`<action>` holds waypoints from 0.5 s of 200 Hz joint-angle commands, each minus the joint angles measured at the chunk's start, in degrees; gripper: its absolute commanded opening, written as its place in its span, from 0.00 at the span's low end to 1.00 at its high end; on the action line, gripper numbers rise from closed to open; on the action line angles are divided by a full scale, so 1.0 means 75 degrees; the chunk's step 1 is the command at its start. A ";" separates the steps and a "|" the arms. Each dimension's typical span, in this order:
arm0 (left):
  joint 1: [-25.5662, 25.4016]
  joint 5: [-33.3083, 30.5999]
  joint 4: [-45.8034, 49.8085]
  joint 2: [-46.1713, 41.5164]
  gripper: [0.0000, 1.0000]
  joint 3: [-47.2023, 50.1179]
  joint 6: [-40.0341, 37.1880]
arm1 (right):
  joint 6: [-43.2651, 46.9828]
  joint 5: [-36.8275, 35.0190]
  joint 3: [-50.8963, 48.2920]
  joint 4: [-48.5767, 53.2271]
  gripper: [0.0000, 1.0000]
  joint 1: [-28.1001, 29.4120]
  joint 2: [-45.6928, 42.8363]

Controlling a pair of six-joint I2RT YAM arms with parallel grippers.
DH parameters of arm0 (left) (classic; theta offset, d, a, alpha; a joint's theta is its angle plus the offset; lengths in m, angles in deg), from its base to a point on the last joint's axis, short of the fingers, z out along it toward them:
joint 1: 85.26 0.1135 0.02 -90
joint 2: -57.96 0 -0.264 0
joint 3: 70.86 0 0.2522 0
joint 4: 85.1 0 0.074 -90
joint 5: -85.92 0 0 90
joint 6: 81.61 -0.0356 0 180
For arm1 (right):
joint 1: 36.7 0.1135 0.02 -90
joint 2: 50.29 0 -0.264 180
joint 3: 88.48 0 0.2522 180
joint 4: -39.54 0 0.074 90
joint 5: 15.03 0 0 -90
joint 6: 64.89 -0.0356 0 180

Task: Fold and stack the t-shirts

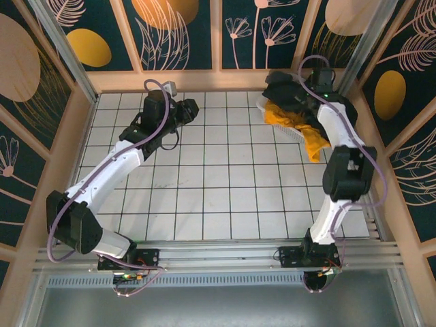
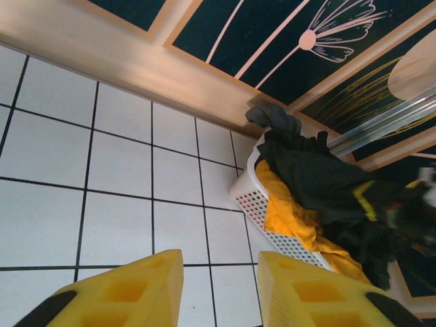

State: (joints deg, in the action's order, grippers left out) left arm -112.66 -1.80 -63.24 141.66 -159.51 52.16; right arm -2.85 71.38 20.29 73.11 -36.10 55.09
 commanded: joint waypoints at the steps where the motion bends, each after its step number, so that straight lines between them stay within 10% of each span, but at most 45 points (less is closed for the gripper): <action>1: 0.0006 -0.0370 0.0237 -0.0177 0.32 -0.0057 -0.0121 | 0.0190 -0.0535 -0.0124 -0.1306 0.00 0.0227 -0.1900; 59: 0.0008 -0.1990 0.1128 -0.0074 0.14 -0.0445 -0.0163 | 0.0891 -0.0899 0.0313 -0.1645 0.00 0.1760 -0.3696; 100: 0.0008 -0.3458 0.1860 -0.0439 0.12 -0.0544 -0.0169 | 0.1148 -0.1484 0.1043 -0.1689 0.00 0.4468 -0.3253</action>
State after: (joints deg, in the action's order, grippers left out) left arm -112.66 -18.10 -54.45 141.33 -162.03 51.52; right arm 2.63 63.62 24.37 64.65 -12.54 27.93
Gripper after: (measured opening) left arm 0.122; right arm 0.052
